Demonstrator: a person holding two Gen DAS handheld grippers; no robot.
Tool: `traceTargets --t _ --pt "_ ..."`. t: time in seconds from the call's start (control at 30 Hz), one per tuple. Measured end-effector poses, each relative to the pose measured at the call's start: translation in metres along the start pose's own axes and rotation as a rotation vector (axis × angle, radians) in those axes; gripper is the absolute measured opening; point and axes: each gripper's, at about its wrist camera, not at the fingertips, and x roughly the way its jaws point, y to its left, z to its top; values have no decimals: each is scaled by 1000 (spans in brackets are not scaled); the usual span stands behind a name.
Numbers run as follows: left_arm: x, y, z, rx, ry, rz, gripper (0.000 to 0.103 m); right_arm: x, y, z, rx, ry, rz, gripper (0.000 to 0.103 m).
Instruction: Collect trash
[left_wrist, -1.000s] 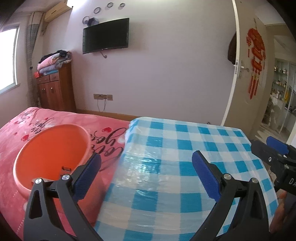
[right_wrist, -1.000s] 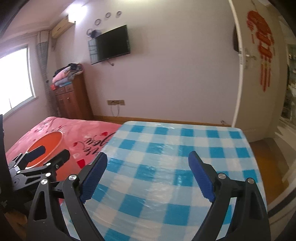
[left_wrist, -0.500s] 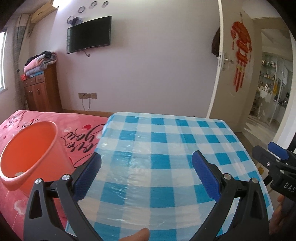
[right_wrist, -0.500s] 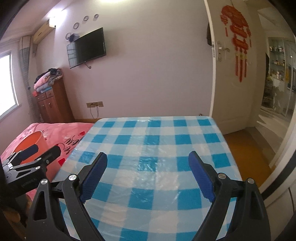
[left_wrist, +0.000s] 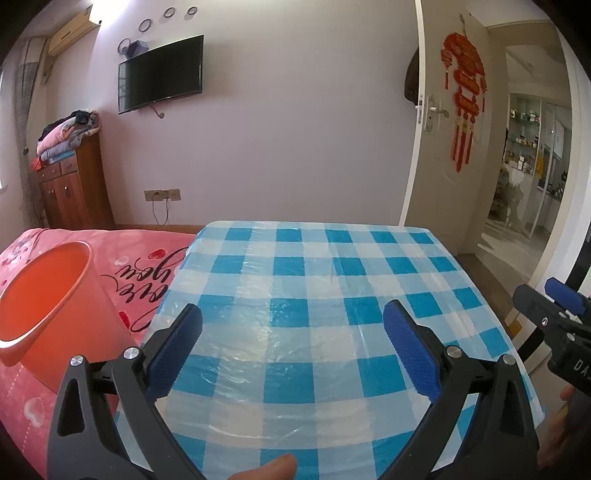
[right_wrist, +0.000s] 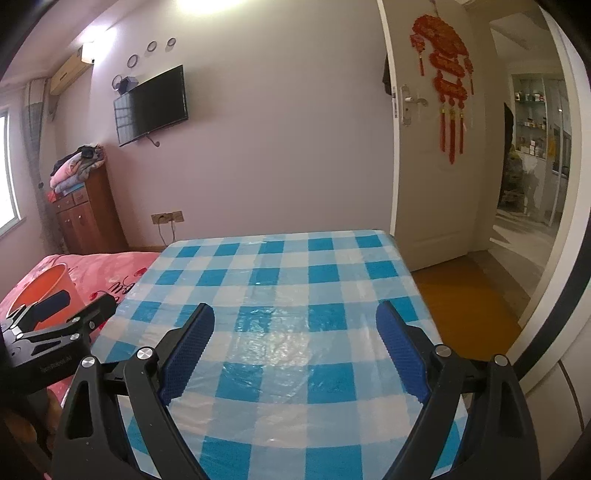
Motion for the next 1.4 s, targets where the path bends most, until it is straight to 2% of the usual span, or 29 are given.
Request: traceTargets --t 0.43,0.97,1.23,1.4 --pt "-2 -19 -6 34 -2 0 99 -5 -15 -6 12 -9 -21 88" --pt "34 -30 -21 40 49 -18 99 32 -26 -21 28 60 -15 91" --pt "76 -39 -37 41 151 -9 99 71 -33 -33 45 133 -6 91" --pt "106 -42 -47 16 215 17 99 107 -35 -41 51 208 -3 91"
